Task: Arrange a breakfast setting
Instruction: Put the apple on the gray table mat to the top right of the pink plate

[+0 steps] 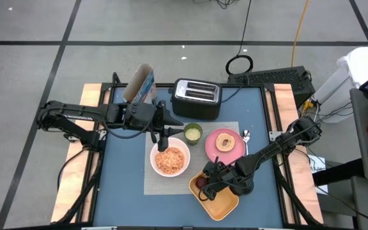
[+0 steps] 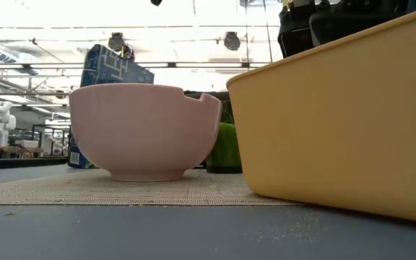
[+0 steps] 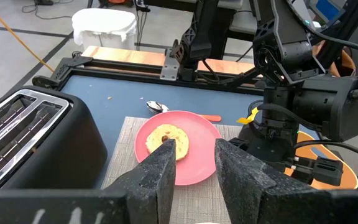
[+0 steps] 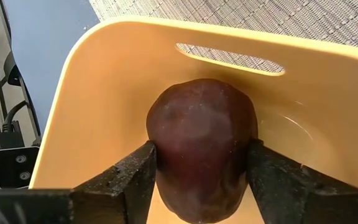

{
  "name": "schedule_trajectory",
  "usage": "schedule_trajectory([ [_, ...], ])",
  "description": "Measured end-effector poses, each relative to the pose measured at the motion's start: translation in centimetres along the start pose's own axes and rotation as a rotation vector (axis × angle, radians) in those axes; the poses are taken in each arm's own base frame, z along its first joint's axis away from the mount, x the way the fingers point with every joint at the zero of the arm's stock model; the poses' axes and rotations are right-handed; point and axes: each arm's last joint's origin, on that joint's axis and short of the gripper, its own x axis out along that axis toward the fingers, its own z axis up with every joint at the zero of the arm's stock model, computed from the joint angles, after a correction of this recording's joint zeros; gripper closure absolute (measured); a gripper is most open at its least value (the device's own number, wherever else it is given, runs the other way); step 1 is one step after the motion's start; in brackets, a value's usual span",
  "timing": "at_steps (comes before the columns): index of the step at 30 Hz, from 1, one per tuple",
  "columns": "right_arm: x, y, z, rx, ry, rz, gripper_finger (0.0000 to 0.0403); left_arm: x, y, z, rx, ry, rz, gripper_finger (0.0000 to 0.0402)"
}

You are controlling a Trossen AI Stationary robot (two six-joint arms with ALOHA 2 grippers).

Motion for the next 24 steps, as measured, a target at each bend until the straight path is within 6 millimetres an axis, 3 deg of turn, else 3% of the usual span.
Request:
schedule_trajectory([
  [6, 0.0, 0.0, 0.0, 0.001, -0.002, 0.003, 0.0205, 0.0, 0.0, 0.0, 0.000, 0.000, 0.000, 0.0284],
  [18, -0.3, 0.3, 0.2, 0.005, -0.010, 0.029, 0.0203, 0.0, 0.0, 0.0, 0.000, 0.000, 0.000, 0.0284],
  [24, -2.0, 0.8, 0.7, 0.009, -0.031, 0.075, 0.0203, 0.0, 0.0, 0.0, -0.013, 0.000, -0.001, 0.0284],
])
